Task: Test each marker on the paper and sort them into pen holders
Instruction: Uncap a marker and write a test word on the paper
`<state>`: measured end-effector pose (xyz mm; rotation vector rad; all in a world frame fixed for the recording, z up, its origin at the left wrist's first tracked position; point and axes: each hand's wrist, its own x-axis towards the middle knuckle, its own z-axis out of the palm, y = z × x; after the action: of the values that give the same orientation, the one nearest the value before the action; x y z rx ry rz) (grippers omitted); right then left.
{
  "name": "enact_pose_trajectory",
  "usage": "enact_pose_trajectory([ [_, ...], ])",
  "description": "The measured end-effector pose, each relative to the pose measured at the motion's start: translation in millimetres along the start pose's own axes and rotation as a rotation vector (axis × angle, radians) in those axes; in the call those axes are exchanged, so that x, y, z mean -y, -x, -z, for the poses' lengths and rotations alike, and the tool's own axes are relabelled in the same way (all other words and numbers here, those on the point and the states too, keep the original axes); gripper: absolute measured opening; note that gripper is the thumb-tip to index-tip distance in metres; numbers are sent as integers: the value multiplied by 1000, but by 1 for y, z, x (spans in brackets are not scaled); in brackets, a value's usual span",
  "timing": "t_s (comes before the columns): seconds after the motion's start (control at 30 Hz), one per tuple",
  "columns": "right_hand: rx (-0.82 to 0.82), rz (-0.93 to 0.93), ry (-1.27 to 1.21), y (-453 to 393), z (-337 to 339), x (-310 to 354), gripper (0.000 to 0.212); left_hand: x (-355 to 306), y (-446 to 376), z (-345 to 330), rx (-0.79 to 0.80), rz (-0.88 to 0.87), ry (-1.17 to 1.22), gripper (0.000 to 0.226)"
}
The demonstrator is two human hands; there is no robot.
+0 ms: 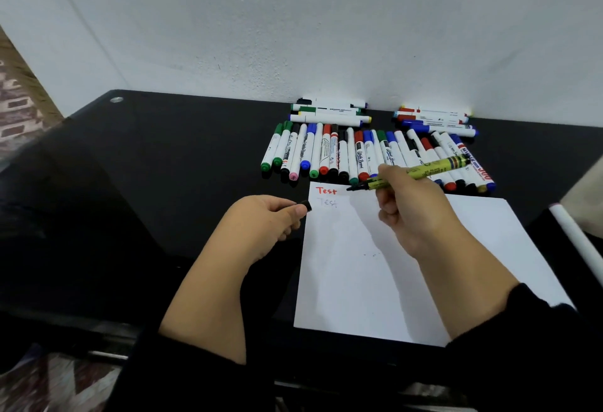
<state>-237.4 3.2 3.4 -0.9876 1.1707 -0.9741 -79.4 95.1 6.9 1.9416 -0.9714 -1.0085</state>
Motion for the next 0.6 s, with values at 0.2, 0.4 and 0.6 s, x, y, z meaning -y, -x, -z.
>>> enact_pose_trajectory([
  [0.2, 46, 0, -33, 39, 25, -4, 27, -3, 12, -7, 152, 16, 63, 9],
  [0.4, 87, 39, -116, 50, 34, -10, 25, -11, 23, -19, 251, 11, 165, 8],
  [0.6, 110, 46, -85, 48, 38, -11, 25, -15, 25, -28, 284, -3, 192, 8],
])
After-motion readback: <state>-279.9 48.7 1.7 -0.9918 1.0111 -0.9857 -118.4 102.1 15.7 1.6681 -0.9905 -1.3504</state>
